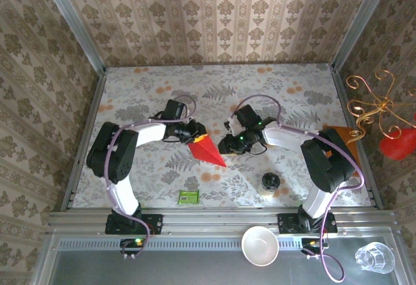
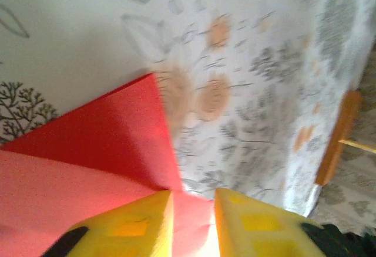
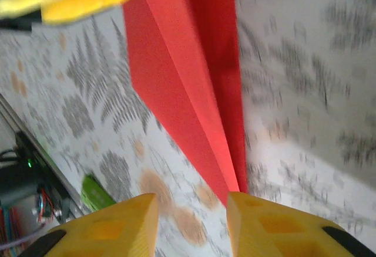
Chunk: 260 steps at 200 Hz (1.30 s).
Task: Fold a paper plane with a square sheet of paper (pick it up from the middle)
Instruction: Fourth fold the wing at the center of the table, then pick up the paper from the center of the table.
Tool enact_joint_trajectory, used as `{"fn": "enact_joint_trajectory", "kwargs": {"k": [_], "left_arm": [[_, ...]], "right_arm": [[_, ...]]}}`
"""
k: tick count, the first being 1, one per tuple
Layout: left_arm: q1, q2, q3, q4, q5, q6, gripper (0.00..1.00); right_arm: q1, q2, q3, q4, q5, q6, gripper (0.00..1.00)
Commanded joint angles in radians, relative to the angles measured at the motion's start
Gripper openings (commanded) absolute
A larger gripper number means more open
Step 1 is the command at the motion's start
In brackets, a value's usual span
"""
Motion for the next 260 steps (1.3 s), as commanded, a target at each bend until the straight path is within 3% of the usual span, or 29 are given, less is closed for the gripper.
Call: {"fn": "enact_joint_trajectory", "kwargs": {"k": [1, 39, 72, 140, 173, 201, 260], "left_arm": [[0.048, -0.1, -0.028, -0.007, -0.049, -0.026, 0.33], [0.113, -0.206, -0.175, 0.058, -0.081, -0.086, 0.42], [0.133, -0.265, -0.26, 0.085, -0.111, -0.121, 0.48], [0.135, -0.282, -0.297, 0.126, -0.106, -0.145, 0.49], [0.135, -0.292, -0.289, 0.137, -0.089, -0.14, 0.49], [0.132, -0.318, -0.282, 0.172, -0.067, -0.13, 0.5], [0.084, -0.368, -0.276, 0.324, -0.026, -0.117, 0.59]], "right_arm": [[-0.005, 0.063, 0.071, 0.033, 0.043, 0.022, 0.42], [-0.005, 0.165, 0.167, 0.041, 0.014, -0.017, 0.48], [0.001, 0.246, 0.244, 0.014, -0.078, -0.09, 0.46], [0.008, 0.325, 0.309, 0.023, -0.175, -0.15, 0.27], [0.006, 0.327, 0.329, 0.02, -0.166, -0.158, 0.12], [-0.01, 0.25, 0.294, 0.112, -0.156, -0.1, 0.06], [-0.058, 0.123, 0.225, 0.387, -0.239, 0.182, 0.06]]}}
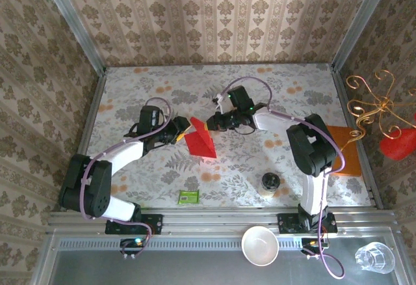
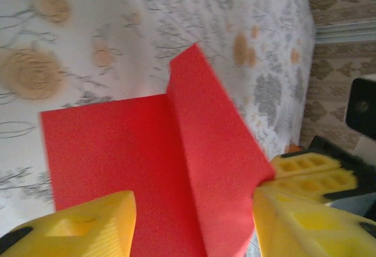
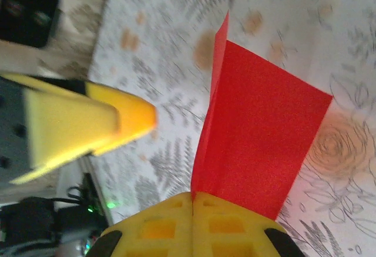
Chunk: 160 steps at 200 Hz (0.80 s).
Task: Fold a paper plane with a square sheet of paper (pick it up from the middle)
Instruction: Pick up the paper from the center of the table, then turn over the paper at the center of the table.
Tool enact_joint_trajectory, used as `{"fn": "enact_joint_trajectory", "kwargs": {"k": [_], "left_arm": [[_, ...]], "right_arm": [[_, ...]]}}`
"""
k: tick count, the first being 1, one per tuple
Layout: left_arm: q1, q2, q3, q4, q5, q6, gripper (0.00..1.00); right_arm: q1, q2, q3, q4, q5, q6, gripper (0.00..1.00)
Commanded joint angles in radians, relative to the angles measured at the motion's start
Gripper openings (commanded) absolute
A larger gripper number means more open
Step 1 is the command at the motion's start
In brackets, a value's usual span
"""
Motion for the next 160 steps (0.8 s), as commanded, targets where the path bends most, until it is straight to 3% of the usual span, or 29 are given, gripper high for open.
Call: {"fn": "enact_joint_trajectory", "kwargs": {"k": [1, 32, 93, 124, 160], "left_arm": [[-0.021, -0.023, 0.014, 0.115, 0.048, 0.005, 0.6], [-0.051, 0.012, 0.035, 0.227, 0.103, -0.05, 0.64], [-0.082, 0.094, 0.055, 0.484, 0.188, -0.148, 0.64], [-0.082, 0.103, 0.047, 0.55, 0.202, -0.172, 0.6], [-0.081, 0.099, 0.047, 0.569, 0.203, -0.173, 0.46]], "right_arm": [[-0.014, -0.06, -0.014, 0.141, -0.055, 0.149, 0.06], [-0.022, -0.089, -0.049, 0.27, -0.084, 0.282, 0.06], [-0.042, -0.113, -0.085, 0.407, -0.109, 0.428, 0.06], [-0.06, -0.122, -0.101, 0.437, -0.112, 0.462, 0.07], [-0.072, -0.123, -0.115, 0.45, -0.111, 0.478, 0.07]]}}
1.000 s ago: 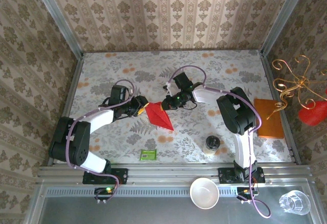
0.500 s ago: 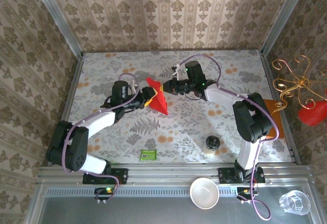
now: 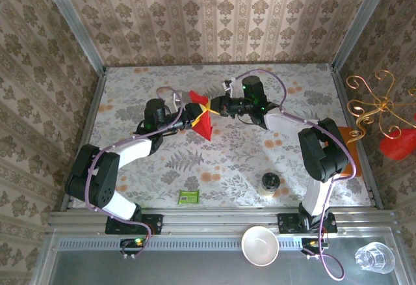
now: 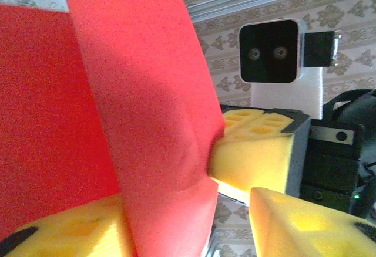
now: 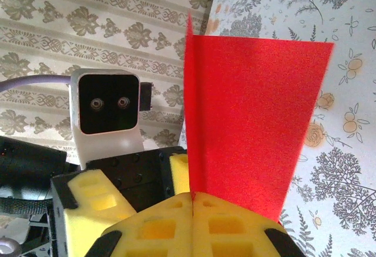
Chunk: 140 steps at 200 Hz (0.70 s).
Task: Fold a paper plane with a square sheet of paper (pick it up from the middle)
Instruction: Turn over the paper at the center of the table.
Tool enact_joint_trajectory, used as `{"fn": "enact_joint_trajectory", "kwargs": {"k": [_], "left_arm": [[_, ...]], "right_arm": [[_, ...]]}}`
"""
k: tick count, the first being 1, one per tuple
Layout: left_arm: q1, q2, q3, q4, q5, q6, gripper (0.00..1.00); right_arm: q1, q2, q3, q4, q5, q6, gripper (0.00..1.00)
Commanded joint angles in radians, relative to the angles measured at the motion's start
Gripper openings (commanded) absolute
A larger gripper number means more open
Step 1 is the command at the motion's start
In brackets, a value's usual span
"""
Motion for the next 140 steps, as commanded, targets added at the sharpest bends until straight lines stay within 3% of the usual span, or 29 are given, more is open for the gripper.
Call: {"fn": "enact_joint_trajectory", "kwargs": {"k": [1, 36, 140], "left_arm": [[-0.005, -0.001, 0.011, 0.07, 0.025, -0.011, 0.46], [-0.003, 0.003, 0.009, 0.076, 0.023, -0.009, 0.35], [0.0, 0.004, 0.004, 0.063, 0.014, -0.002, 0.23]], "right_arm": [[-0.009, -0.036, -0.023, 0.046, -0.029, 0.036, 0.07], [-0.019, -0.038, -0.034, 0.055, -0.028, 0.047, 0.07], [-0.027, -0.045, -0.052, 0.063, -0.029, 0.055, 0.11]]}}
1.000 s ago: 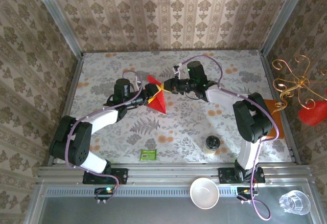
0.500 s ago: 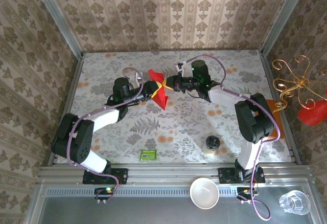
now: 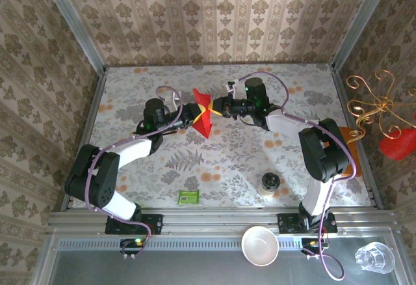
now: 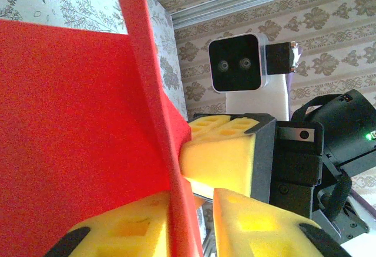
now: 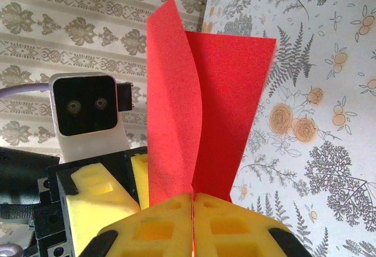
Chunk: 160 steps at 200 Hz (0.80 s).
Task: Fold a paper plane with a square sheet of paper (pick it up from the middle)
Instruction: Turn over the paper at the center of the table.
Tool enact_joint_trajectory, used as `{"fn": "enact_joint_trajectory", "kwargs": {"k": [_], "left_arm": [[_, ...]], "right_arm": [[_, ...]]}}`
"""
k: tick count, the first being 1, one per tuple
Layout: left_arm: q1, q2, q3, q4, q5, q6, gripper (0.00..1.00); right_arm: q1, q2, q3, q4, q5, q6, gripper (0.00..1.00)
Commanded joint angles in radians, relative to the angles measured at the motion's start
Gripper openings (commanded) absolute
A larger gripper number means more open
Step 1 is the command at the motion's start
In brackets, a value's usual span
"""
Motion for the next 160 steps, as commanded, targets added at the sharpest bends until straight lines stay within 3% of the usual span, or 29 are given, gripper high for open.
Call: {"fn": "enact_joint_trajectory", "kwargs": {"k": [1, 30, 60, 97, 131, 160], "left_arm": [[-0.001, 0.005, 0.006, 0.026, 0.012, 0.006, 0.23], [0.004, 0.008, 0.012, 0.008, 0.008, 0.012, 0.15], [0.01, -0.003, 0.036, -0.083, 0.002, 0.067, 0.11], [0.008, -0.052, 0.138, -0.486, -0.062, 0.318, 0.1], [-0.049, -0.061, 0.333, -0.986, -0.322, 0.635, 0.09], [-0.111, -0.011, 0.497, -1.26, -0.582, 0.802, 0.09]], "right_arm": [[-0.006, -0.042, -0.014, 0.029, -0.03, 0.01, 0.11], [-0.007, -0.052, -0.018, 0.023, -0.03, 0.008, 0.18], [-0.029, -0.094, -0.026, -0.087, 0.028, -0.051, 0.38], [-0.079, -0.182, -0.03, -0.325, 0.175, -0.204, 0.49], [-0.109, -0.267, -0.036, -0.503, 0.357, -0.325, 0.51], [-0.12, -0.321, -0.053, -0.575, 0.468, -0.376, 0.52]]}}
